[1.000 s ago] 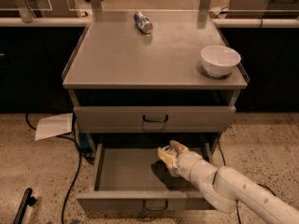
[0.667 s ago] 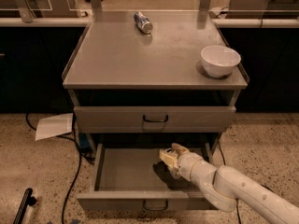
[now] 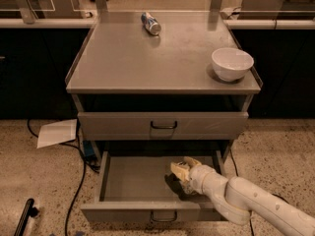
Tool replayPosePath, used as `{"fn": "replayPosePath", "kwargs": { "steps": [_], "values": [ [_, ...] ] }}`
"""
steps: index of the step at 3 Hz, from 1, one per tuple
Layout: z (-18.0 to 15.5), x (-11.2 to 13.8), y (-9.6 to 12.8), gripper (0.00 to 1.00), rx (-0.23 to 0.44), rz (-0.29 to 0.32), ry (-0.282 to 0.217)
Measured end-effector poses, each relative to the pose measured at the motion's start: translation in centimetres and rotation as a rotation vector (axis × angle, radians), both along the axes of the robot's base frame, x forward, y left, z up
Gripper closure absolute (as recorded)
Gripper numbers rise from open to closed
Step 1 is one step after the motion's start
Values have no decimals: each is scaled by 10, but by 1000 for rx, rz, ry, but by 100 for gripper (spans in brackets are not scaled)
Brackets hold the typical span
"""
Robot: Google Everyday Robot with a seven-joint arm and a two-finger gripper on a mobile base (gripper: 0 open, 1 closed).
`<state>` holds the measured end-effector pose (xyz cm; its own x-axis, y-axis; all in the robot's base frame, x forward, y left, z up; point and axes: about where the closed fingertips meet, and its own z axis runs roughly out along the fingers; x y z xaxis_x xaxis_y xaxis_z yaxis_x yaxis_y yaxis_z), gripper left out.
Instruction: Place 7up can into middle drawer
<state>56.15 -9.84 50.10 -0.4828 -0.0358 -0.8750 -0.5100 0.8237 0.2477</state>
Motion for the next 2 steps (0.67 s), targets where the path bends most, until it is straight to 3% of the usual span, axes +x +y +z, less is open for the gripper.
{"fn": "replayPosePath", "kwargs": {
  "steps": [1,2],
  "values": [
    [-15,-5,-6,100,-2,-28,35],
    [-18,-6,-8,90,-3,-35,43]
  ]
}}
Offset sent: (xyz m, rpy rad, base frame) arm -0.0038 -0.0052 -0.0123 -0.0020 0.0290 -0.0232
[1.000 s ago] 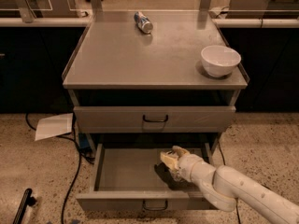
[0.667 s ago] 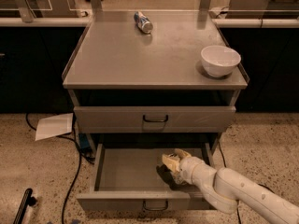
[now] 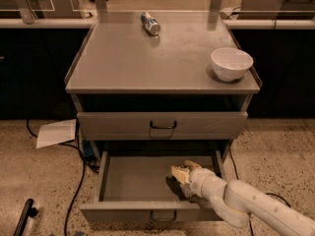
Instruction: Place 7up can into middle drawer
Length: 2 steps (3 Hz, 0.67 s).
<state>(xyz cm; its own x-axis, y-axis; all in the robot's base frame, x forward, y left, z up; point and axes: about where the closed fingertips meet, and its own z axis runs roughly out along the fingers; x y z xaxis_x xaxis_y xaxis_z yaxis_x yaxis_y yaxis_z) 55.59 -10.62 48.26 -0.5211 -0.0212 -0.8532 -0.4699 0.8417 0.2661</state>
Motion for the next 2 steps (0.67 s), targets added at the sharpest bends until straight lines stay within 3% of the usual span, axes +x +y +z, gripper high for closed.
{"fn": "replayPosePath", "kwargs": {
  "steps": [2],
  "values": [
    [0,0,0,44,0,0,0]
  ]
}}
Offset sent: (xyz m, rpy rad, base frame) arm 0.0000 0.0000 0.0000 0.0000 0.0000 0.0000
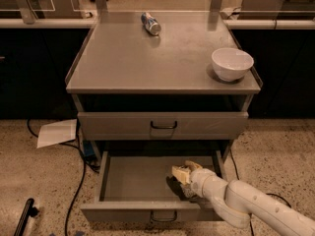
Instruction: Place 7up can into middle drawer
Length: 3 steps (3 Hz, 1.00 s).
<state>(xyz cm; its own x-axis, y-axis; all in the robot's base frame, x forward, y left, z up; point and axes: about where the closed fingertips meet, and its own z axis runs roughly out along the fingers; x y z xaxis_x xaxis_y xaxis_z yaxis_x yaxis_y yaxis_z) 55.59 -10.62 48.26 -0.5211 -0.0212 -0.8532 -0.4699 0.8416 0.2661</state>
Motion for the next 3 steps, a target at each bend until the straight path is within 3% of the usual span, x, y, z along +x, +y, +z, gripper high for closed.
{"fn": "replayPosePath", "kwargs": {
  "steps": [2,3],
  "values": [
    [0,0,0,0,0,0,0],
    [0,0,0,0,0,0,0]
  ]
}}
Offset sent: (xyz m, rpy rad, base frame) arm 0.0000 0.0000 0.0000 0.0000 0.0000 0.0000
